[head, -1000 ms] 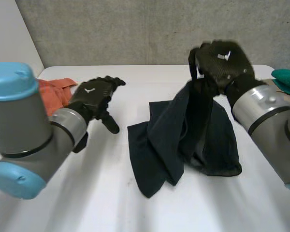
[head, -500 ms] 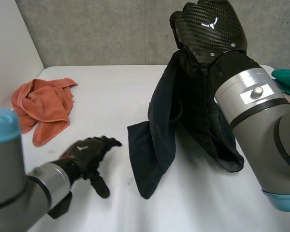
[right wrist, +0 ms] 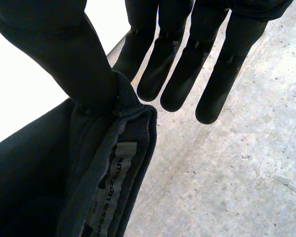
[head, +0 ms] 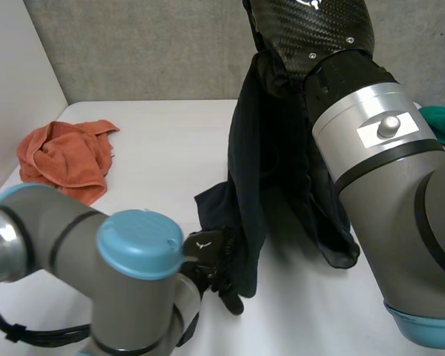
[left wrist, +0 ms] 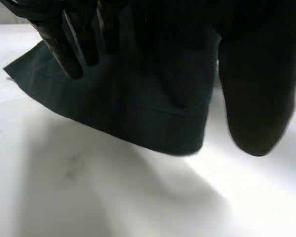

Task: Fold the laundry.

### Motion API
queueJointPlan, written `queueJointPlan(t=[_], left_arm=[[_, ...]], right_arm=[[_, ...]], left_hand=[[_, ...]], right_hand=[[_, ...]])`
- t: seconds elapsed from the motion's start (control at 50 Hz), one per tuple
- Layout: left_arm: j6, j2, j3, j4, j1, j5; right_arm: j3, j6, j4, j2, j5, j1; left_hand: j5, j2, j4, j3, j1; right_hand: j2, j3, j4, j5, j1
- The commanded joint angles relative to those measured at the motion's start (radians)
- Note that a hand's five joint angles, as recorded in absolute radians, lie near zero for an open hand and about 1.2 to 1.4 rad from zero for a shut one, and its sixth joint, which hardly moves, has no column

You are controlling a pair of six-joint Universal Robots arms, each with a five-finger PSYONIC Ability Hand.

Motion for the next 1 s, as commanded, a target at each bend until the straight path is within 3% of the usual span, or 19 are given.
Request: queueJointPlan(t=[0.02,0.06,0.12,0.22,0.42,0.54,0.62,0.68,0.82,1.0], left_arm=[[-0.037,-0.100,0.110,0.010,-0.039,-0.097],[-0.047,-0.126,0.138,0.010,-0.042,-0.107],[-0.057,-0.157,0.170,0.009,-0.049,-0.102],[-0.081,-0.177,0.204,-0.006,-0.047,-0.088],[-0.127,-0.016,0.158,-0.042,0.031,-0.065],[0.007,0.301,0.092,-0.060,0.273,-0.004],[0.213,0.508,0.109,-0.071,0.424,0.159],[0.291,0.613,0.151,-0.130,0.456,0.234],[0.282,0.728,0.305,-0.217,0.528,0.260],[0.243,0.636,0.570,-0.347,0.540,0.277]], right_arm=[[-0.004,0.035,0.008,-0.012,0.012,0.003],[-0.007,0.042,0.013,-0.020,0.012,0.002],[-0.009,0.047,0.020,-0.028,0.012,0.000],[-0.015,0.056,0.033,-0.038,0.012,-0.005],[-0.010,0.058,0.036,-0.046,0.012,-0.037],[0.005,0.056,0.080,-0.054,-0.012,-0.109],[0.011,0.046,0.129,-0.074,-0.067,-0.156],[0.011,0.032,0.161,-0.101,-0.101,-0.193],[-0.007,0.013,0.194,-0.181,-0.138,-0.291],[-0.099,0.052,0.298,-0.238,-0.195,-0.391]], left_hand=[[0.503,0.516,0.513,0.515,0.504],[0.656,0.668,0.666,0.668,0.656],[0.715,0.727,0.725,0.727,0.715],[1.128,1.141,1.138,1.140,1.129],[1.129,1.141,1.139,1.141,1.129],[1.129,1.141,1.139,1.141,1.129],[1.129,1.141,1.139,1.141,1.129],[1.129,1.141,1.139,1.141,1.129],[1.129,1.141,1.139,1.141,1.129],[1.129,1.141,1.139,1.141,1.129]], right_hand=[[0.211,0.206,0.199,0.245,0.242],[0.211,0.206,0.199,0.245,0.242],[0.211,0.206,0.199,0.245,0.242],[0.211,0.206,0.199,0.245,0.242],[0.211,0.206,0.199,0.245,0.242],[0.211,0.206,0.199,0.245,0.242],[0.211,0.206,0.199,0.245,0.242],[0.211,0.206,0.199,0.245,0.242],[0.211,0.206,0.199,0.245,0.242],[0.211,0.206,0.199,0.245,0.242]])
